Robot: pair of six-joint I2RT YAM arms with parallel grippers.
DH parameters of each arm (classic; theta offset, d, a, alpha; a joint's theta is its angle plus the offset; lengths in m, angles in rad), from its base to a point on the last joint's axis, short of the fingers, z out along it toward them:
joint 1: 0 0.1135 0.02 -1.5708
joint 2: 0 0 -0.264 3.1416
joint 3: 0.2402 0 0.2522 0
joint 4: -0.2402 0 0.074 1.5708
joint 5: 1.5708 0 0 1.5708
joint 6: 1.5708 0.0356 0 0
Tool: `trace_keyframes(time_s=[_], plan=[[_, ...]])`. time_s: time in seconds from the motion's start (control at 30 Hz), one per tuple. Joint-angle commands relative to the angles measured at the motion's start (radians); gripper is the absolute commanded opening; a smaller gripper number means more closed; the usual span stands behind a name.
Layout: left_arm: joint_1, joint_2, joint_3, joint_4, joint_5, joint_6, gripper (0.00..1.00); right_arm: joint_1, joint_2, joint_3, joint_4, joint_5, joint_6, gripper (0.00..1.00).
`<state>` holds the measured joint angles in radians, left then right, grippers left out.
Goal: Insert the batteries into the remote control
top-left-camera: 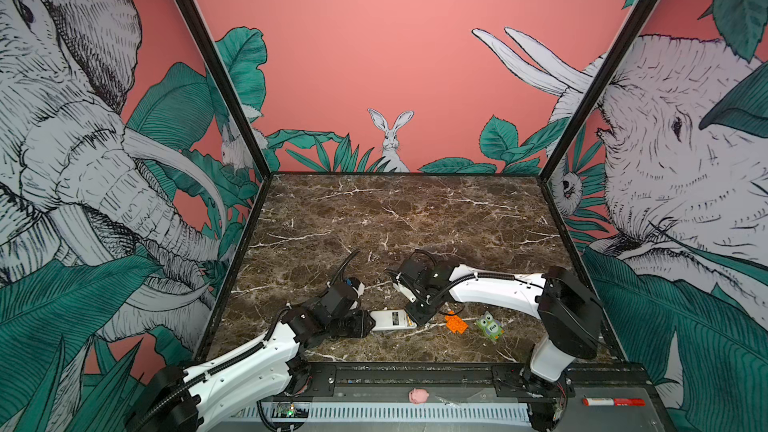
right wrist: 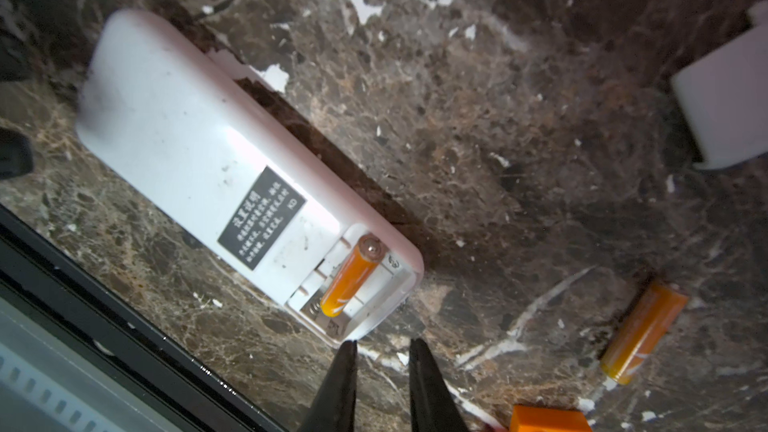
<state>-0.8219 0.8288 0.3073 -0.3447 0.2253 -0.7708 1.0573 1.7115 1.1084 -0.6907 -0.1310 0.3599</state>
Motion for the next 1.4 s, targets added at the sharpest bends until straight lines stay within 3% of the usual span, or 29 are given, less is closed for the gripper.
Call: trace_keyframes(time_s=[0.0,1.37], plan=[[0.006,0.001,-0.021,0.02,0.003,-0.007,0.38,0.006,0.017,0.027,-0.004,0.014,0.022,0.23],[0.005,0.055,-0.079,0.093,0.031,-0.02,0.3,0.024,0.109,0.082,-0.044,0.057,0.034,0.22]])
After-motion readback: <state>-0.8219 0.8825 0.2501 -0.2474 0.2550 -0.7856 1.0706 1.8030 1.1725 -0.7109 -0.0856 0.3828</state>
